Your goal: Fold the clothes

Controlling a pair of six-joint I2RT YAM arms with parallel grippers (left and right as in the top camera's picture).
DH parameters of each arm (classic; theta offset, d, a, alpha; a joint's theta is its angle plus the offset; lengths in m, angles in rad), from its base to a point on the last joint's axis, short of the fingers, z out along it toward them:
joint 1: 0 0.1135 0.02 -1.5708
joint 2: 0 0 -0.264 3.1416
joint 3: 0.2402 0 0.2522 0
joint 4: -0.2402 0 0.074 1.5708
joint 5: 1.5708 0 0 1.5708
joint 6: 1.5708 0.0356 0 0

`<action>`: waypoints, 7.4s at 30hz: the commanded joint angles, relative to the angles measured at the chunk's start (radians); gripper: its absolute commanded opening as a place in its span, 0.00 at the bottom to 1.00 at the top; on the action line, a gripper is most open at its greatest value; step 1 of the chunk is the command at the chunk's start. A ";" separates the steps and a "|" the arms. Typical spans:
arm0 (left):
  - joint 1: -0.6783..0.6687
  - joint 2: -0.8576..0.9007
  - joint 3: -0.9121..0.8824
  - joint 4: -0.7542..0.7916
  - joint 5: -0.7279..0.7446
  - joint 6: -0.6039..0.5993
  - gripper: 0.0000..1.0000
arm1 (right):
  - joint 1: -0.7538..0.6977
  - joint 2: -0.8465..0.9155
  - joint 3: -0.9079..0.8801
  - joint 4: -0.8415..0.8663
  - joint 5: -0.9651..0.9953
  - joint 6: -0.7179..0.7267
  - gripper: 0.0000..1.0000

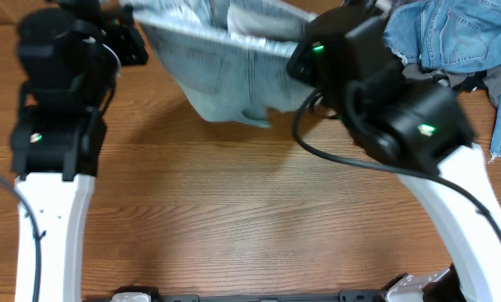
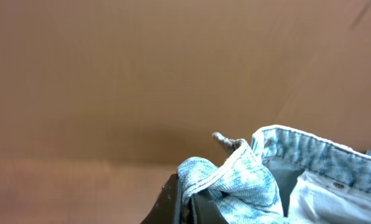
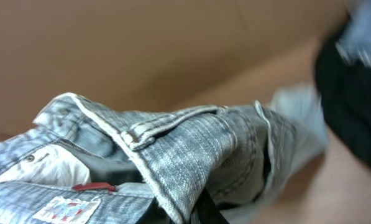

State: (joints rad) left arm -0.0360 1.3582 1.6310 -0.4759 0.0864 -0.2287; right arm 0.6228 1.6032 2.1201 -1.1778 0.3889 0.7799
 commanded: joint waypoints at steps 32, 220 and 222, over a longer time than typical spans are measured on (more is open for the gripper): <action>-0.109 0.388 0.416 0.470 0.233 0.351 0.04 | -0.025 0.057 0.349 0.225 0.552 -0.336 0.04; -0.531 0.515 0.692 -1.060 -0.507 -0.174 0.04 | -0.695 -0.039 0.335 -0.286 0.059 -0.212 1.00; -0.531 0.507 0.692 -1.049 -0.457 -0.078 0.05 | -0.695 -0.039 0.335 -0.286 0.058 -0.212 1.00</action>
State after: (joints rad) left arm -0.5716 1.9343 2.3035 -1.5360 -0.4324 -0.4904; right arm -0.0658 1.5627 2.4477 -1.4670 0.4492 0.5755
